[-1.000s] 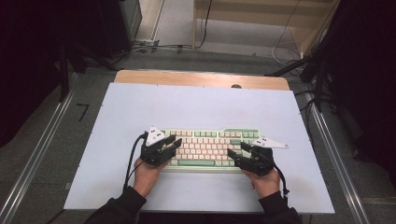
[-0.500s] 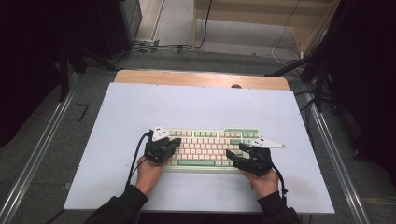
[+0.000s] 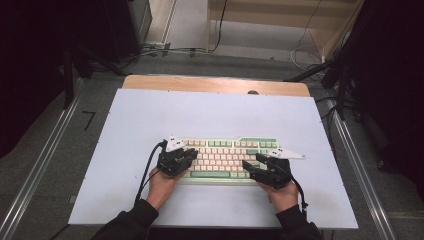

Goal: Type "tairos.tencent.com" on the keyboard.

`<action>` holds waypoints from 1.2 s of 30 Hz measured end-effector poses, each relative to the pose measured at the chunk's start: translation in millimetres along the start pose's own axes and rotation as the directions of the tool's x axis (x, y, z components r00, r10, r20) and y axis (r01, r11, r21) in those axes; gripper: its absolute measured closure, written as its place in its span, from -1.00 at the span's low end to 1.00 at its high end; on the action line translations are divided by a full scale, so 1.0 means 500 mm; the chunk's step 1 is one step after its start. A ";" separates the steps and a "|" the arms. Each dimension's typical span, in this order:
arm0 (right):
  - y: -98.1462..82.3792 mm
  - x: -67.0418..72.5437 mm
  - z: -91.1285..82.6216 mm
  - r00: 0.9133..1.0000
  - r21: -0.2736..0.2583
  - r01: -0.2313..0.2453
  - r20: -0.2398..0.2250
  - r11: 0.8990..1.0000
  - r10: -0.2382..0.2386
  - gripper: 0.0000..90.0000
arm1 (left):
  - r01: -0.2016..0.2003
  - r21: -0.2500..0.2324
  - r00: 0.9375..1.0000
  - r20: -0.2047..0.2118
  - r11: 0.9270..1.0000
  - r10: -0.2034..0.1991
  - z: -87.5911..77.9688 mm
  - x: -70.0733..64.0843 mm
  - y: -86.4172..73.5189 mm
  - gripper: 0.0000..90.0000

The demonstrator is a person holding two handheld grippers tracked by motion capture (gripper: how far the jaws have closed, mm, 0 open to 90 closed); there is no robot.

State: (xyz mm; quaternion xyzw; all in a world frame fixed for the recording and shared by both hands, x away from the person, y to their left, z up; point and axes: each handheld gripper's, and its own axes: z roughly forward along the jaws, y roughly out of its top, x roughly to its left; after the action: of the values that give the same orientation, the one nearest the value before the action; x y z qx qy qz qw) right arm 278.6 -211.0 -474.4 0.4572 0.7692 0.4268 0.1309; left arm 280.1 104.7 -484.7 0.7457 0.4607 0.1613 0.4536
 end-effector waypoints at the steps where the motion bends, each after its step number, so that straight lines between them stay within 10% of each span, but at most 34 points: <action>1: 0.000 -0.001 -0.001 1.000 -0.004 0.002 -0.001 1.000 -0.002 -0.13 | -0.007 -0.028 1.000 0.002 1.000 0.007 -0.008 -0.003 0.002 0.46; 4: -0.001 -0.002 0.000 1.000 -0.005 0.003 -0.003 1.000 -0.003 -0.02 | -0.017 -0.078 1.000 -0.018 0.997 0.016 -0.026 -0.008 0.004 -0.07; 12: 0.003 0.010 0.021 0.996 0.006 0.030 -0.082 1.000 -0.030 0.95 | 0.044 -0.117 0.996 -0.066 0.992 -0.052 -0.063 0.008 -0.008 -0.31; 26: 0.019 0.103 0.098 0.964 0.081 0.201 -0.194 0.976 -0.182 0.95 | 0.115 -0.100 0.981 -0.143 0.988 -0.129 -0.120 0.046 -0.056 -0.34; 36: 0.022 0.113 0.110 0.960 0.088 0.210 -0.206 0.974 -0.188 0.95 | 0.116 -0.087 0.981 -0.149 0.989 -0.128 -0.125 0.047 -0.064 -0.32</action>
State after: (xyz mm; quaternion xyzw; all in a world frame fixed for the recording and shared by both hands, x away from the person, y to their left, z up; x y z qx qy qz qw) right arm 287.1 -133.1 -488.3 0.3394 0.8427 0.4119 0.0714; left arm 234.0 162.3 -481.8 0.6831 0.5327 0.2080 0.4543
